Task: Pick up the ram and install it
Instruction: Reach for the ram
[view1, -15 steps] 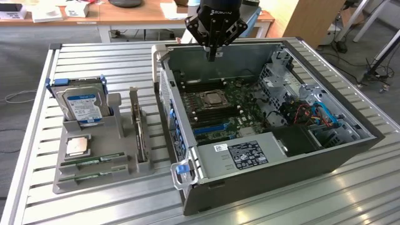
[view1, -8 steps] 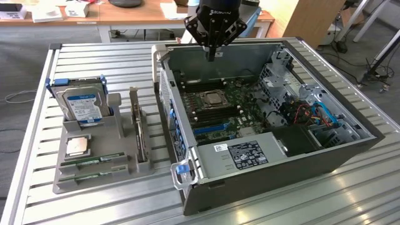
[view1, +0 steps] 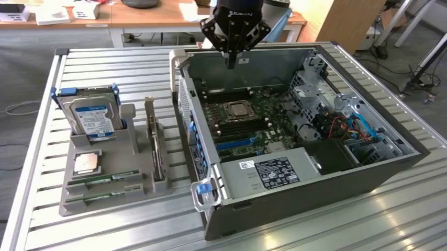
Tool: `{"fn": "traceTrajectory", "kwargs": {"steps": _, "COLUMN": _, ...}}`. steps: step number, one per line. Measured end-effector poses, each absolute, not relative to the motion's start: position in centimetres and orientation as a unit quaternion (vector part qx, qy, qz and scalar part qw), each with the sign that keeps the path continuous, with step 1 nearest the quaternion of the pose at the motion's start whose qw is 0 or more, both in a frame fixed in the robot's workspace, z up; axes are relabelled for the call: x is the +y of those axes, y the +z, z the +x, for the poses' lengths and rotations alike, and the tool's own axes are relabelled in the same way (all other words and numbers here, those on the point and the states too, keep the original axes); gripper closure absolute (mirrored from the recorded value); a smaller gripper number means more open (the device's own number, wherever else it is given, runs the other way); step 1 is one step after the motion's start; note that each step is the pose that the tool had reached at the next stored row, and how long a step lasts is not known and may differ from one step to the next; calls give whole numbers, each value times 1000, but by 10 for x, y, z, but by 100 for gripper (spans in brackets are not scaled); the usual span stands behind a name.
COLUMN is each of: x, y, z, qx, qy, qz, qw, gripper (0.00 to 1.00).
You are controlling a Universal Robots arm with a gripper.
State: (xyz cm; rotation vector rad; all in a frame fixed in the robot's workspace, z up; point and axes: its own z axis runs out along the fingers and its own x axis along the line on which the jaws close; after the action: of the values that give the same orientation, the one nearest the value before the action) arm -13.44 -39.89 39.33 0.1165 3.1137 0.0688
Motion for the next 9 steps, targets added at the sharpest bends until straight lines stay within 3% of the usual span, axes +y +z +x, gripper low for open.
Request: {"fn": "traceTrajectory", "kwargs": {"steps": 9, "x": -399, "y": 393, "z": -150, "qx": 999, "qy": 22, "qz": 37, "qw": 12, "gripper": 89}}
